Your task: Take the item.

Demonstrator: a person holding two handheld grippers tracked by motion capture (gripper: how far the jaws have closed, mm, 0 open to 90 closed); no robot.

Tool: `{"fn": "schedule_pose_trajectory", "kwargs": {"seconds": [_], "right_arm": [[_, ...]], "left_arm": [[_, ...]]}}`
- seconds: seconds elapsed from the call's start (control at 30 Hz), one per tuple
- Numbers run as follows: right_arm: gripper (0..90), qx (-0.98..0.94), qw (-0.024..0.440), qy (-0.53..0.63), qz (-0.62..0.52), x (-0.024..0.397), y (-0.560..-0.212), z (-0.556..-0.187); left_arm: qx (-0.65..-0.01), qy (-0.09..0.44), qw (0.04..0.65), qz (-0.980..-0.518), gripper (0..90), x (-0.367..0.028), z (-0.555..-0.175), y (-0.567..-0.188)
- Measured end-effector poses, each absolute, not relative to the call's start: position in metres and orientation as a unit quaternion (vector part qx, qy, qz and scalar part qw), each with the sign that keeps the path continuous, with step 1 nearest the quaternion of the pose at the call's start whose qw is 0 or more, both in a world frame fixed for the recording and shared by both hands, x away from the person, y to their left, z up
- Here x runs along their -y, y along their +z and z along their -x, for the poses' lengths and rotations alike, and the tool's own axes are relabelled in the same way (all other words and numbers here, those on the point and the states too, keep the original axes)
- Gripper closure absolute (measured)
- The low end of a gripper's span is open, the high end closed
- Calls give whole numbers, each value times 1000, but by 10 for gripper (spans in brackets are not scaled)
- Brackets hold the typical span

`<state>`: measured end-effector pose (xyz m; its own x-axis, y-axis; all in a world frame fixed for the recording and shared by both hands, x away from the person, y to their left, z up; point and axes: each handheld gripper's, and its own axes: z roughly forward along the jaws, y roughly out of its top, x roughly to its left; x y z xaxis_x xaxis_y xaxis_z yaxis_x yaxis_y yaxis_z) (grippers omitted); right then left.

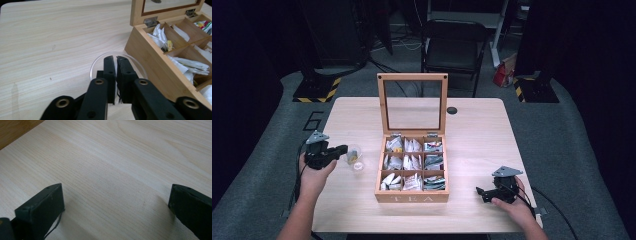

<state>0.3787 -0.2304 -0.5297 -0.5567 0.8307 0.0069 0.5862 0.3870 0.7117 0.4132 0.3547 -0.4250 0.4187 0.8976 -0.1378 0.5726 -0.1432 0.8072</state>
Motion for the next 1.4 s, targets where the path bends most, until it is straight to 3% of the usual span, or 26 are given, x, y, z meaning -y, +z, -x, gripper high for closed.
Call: {"fn": "schedule_pose_trajectory", "kwargs": {"seconds": [0.5,0.63,0.93,1.4], "right_arm": [[0,-814,177,342,-435,230,-530,-379],[0,-814,179,342,-435,230,-530,-379],[0,-813,178,343,-435,230,-530,-379],[0,-813,178,342,-436,230,-530,-379]], "left_arm": [[-507,193,429,-722,694,-358,-410,-421],[-511,193,432,-717,581,-359,-409,-419],[-502,213,431,-719,437,-356,-404,-410],[-479,212,448,-725,420,-344,-393,-396]]}}
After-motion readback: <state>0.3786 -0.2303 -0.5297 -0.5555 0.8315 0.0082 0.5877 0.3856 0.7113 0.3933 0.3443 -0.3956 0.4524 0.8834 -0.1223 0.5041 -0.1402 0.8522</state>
